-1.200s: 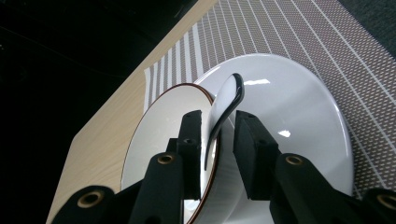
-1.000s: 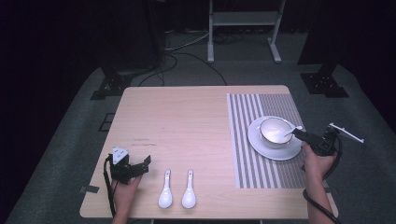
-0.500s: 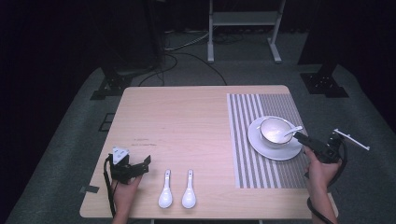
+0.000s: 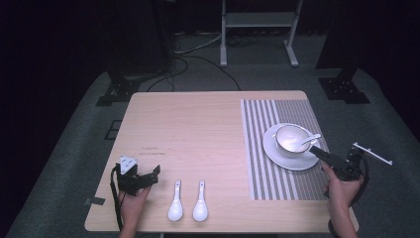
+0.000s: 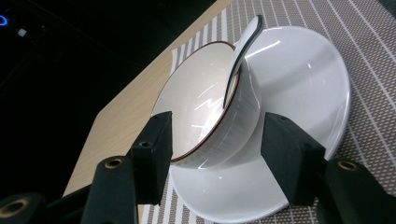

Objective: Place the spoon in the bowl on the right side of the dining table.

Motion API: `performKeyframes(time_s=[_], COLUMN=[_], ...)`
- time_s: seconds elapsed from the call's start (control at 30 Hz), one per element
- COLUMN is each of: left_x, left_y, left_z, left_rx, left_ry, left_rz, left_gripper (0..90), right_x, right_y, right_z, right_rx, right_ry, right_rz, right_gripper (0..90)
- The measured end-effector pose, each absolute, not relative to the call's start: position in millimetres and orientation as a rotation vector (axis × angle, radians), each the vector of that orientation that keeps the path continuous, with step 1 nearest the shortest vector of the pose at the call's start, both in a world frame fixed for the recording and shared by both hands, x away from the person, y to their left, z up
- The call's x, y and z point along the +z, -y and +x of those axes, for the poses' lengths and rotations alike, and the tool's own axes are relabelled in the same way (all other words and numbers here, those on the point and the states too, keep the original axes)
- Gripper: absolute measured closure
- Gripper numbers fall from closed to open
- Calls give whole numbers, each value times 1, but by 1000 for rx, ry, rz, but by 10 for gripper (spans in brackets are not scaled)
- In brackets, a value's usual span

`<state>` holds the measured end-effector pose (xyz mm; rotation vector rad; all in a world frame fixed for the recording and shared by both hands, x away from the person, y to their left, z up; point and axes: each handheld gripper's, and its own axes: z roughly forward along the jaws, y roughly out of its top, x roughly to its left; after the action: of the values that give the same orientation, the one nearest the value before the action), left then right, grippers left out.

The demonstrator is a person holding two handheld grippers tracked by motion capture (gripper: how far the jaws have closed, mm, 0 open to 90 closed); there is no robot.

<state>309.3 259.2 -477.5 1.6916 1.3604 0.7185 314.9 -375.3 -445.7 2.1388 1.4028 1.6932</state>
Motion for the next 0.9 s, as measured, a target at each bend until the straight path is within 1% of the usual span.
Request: performKeyframes(time_s=[0.43,0.9], left_x=[-477,-477], left_y=[-259,-259], left_z=[309,309], left_rx=[723,720], left_ry=[-1355,-1356], left_rz=[1697,1695], left_gripper=[33,33], right_x=[-455,-450], right_y=[373,363], right_z=[301,288], right_rx=[1747,1777], right_ry=[-1431,-1479], right_rz=[2125,2055], right_gripper=[394,379])
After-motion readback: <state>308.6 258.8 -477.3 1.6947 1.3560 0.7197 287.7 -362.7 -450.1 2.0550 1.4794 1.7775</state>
